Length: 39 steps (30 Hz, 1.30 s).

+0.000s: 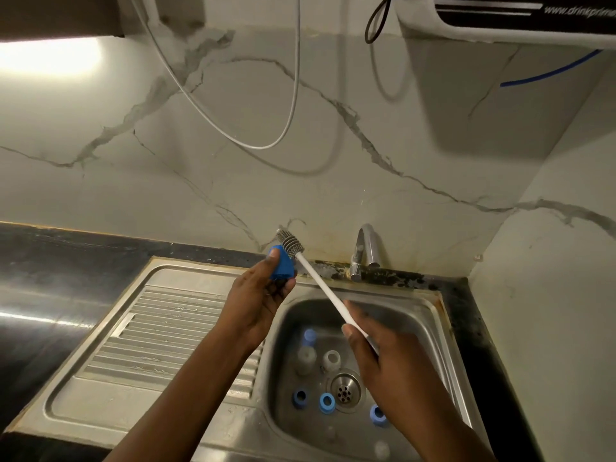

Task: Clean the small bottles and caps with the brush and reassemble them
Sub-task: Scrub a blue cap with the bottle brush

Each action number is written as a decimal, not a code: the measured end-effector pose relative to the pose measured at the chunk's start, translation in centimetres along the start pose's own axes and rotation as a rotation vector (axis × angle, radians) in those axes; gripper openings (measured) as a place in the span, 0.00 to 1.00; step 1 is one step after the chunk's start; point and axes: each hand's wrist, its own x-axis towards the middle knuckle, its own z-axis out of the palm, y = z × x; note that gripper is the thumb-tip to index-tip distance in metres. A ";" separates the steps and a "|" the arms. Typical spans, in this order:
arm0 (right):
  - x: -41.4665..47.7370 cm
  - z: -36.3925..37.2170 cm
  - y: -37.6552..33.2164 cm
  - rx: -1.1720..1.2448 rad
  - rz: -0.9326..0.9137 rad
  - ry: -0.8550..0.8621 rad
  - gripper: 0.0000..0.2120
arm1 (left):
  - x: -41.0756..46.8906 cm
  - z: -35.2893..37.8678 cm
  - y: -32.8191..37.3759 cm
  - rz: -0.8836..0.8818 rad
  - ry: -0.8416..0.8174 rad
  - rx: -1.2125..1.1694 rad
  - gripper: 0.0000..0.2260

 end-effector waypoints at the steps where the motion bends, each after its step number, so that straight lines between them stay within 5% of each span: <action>1: 0.2 0.0 0.0 -0.009 -0.010 0.001 0.23 | -0.1 0.1 -0.1 -0.014 -0.009 0.007 0.16; 13: -1.2 0.2 0.4 -0.013 -0.042 -0.101 0.22 | 1.9 -1.7 1.9 0.050 0.103 -0.137 0.19; 27: 1.9 0.2 -0.4 -0.014 -0.079 0.054 0.23 | 0.7 -1.2 0.0 -0.036 -0.048 -0.138 0.17; 34: -0.8 0.1 0.4 0.018 -0.024 -0.075 0.25 | 2.4 -2.4 2.4 0.015 0.040 -0.305 0.13; 39: -0.9 0.1 0.3 0.065 0.008 -0.061 0.23 | 2.1 -2.0 2.1 -0.037 -0.041 -0.261 0.14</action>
